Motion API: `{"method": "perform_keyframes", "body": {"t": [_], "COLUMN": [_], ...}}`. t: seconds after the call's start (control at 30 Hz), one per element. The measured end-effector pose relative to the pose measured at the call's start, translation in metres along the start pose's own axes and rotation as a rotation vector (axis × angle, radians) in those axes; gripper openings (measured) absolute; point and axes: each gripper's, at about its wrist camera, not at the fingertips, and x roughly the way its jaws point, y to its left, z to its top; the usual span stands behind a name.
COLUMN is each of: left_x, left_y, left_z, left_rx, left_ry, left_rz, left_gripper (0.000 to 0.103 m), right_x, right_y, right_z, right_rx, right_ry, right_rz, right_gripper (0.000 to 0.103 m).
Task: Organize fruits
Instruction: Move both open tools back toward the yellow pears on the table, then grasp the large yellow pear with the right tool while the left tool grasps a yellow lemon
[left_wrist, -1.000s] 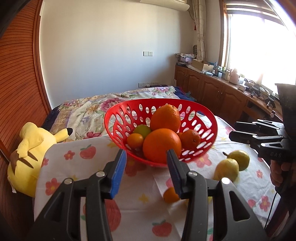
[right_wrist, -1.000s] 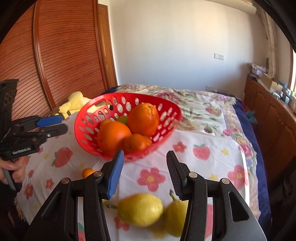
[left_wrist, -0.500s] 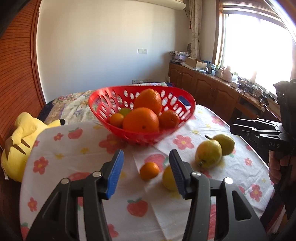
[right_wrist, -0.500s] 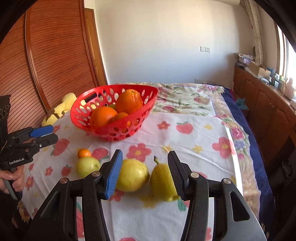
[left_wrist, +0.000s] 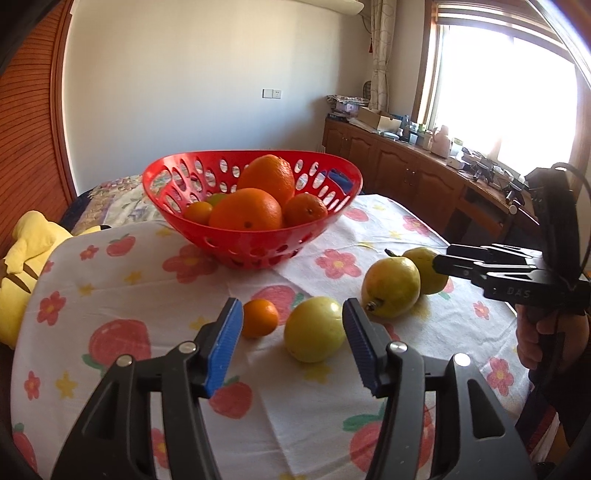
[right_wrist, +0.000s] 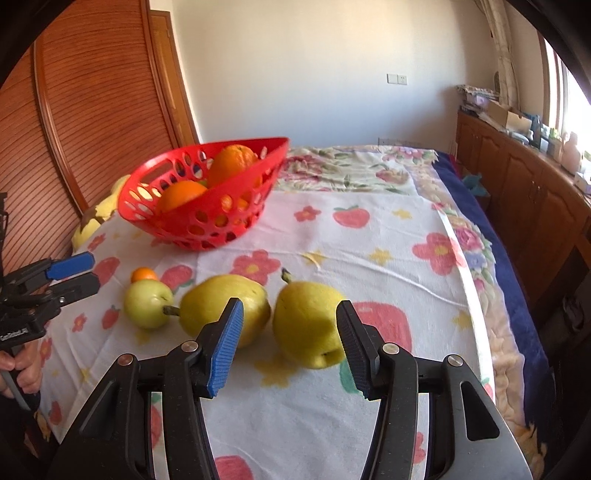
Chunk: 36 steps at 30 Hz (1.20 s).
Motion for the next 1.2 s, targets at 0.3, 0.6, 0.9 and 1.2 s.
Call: {"method": "perform_keyframes", "body": {"t": [0.3,0.6,0.9,1.2], "left_x": [0.007,0.014,0.025,0.038], "left_y": [-0.012,-0.019,-0.032,-0.033], "left_z": [0.001,-0.007,-0.008,-0.004], "left_rx": [0.015,0.021,0.082,0.097], "left_ry": [0.001,0.017,0.072,0.099], "left_rz": [-0.016,-0.033,-0.020,0.013], "left_gripper": [0.057,0.057,0.057,0.057], "right_x": [0.013,0.025,0.037,0.039], "right_y": [-0.015,-0.020,-0.019,-0.017], "right_z": [0.003,0.005,0.001,0.001], "right_rx": [0.013,0.012,0.008,-0.011], "right_ry": [0.027,0.070,0.104,0.109], "right_rz": [-0.020,-0.015,-0.012,0.003], "right_gripper": [0.064,0.071,0.071,0.068]}}
